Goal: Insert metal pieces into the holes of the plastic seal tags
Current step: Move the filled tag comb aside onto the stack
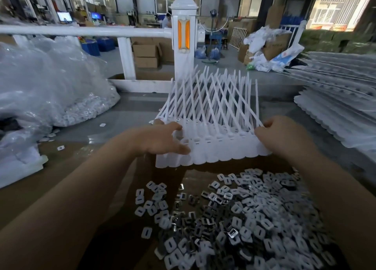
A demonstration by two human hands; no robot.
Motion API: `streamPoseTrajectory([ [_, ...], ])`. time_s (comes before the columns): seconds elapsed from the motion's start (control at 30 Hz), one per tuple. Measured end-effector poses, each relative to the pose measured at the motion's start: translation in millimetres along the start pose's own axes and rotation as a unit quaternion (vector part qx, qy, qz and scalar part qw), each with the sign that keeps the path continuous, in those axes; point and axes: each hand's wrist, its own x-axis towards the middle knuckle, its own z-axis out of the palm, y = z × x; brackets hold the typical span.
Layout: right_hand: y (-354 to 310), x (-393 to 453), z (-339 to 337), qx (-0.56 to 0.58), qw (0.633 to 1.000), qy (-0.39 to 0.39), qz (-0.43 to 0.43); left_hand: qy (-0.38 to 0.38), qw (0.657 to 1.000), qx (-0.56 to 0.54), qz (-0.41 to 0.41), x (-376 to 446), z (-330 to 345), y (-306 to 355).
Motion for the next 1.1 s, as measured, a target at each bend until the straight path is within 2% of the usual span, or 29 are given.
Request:
streamPoseTrajectory([
  [0.03,-1.0,-1.5,-0.8,-0.047,0.997,0.040,-0.039,-0.001,1.000,0.006,0.002,1.1,1.7,-0.2],
  [0.1,-7.7,-8.7,-4.0,-0.003,0.988,0.084,-0.130,0.007,1.000,0.010,0.003,2.6,4.0,0.0],
  [0.13,-13.4,-13.8,-7.2,0.074,0.981,0.058,-0.173,0.014,1.000,0.008,0.004,2.8,4.9,0.1],
  [0.2,-28.0,-24.8,-13.1,0.181,0.948,-0.070,-0.254,0.027,1.000,-0.003,0.011,1.6,8.1,-0.4],
  [0.27,-43.0,-38.3,-13.3,0.175,0.908,-0.185,-0.331,0.033,0.999,-0.024,0.022,-1.6,13.0,-1.7],
  [0.33,-56.2,-49.7,-6.3,0.139,0.884,-0.252,-0.369,0.048,0.998,-0.033,0.038,-5.3,19.3,-3.4],
  [0.5,-73.6,-66.5,14.4,0.098,0.847,-0.307,-0.423,0.104,0.991,-0.067,0.058,-12.9,30.7,-8.4],
  [0.7,-78.3,-72.7,18.5,0.077,0.824,-0.309,-0.468,0.105,0.986,-0.097,0.084,-19.8,31.7,-12.6],
  [0.97,-79.2,-74.3,20.1,0.048,0.824,-0.318,-0.466,0.041,0.989,-0.087,0.108,-26.6,24.9,-13.8],
  [1.1,-77.0,-74.4,14.7,0.106,0.838,-0.327,-0.425,0.022,0.989,-0.075,0.122,-30.0,21.1,-12.5],
])
